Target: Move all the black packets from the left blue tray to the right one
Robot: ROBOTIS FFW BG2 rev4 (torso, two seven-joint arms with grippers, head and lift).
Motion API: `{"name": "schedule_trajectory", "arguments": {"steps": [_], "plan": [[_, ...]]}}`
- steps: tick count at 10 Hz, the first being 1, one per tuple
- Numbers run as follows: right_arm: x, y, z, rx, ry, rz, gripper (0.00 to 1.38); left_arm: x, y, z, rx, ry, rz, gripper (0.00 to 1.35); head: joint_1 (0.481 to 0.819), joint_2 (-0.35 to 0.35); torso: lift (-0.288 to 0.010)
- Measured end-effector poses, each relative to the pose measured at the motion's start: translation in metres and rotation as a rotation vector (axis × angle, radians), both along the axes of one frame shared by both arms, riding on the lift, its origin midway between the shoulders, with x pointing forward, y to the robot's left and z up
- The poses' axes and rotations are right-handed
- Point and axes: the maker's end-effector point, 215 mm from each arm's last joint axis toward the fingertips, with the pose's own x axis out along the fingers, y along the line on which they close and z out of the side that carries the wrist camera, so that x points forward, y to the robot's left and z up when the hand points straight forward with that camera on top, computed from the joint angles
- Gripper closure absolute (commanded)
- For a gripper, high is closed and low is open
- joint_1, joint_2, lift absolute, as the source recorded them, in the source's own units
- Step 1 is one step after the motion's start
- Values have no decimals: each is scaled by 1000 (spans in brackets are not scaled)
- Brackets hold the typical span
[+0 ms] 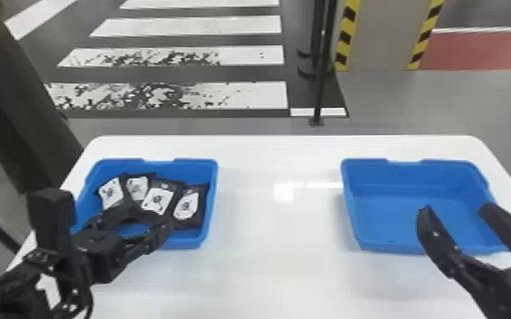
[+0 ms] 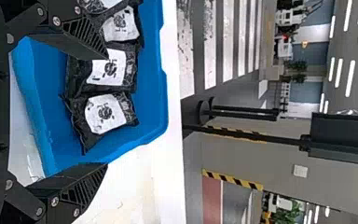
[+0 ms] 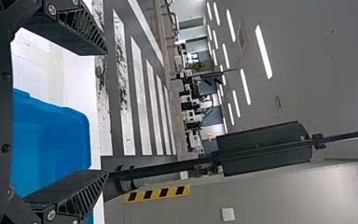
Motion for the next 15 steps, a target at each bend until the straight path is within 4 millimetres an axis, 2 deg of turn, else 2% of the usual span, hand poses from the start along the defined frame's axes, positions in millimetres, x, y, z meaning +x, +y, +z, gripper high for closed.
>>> {"name": "schedule_trajectory", "arguments": {"steps": [3, 6, 8, 10, 12, 15], "plan": [[1, 1, -2, 8, 2, 5, 114, 30, -14, -30, -9, 103, -45, 233, 695, 39, -140], [3, 5, -5, 29, 7, 12, 114, 45, -13, -46, 4, 179, -60, 234, 695, 42, -140], [3, 5, -6, 34, 9, 13, 114, 61, -20, -46, 20, 201, -115, 239, 695, 36, -140], [4, 7, -7, 38, 10, 18, 114, 73, -27, -38, 45, 194, -156, 239, 695, 26, -140], [4, 8, -9, 43, 11, 21, 114, 74, -32, -40, 66, 214, -176, 237, 695, 21, -140], [5, 8, -10, 51, 13, 22, 114, 75, -28, -50, 106, 269, -184, 239, 695, 26, -140]]}}
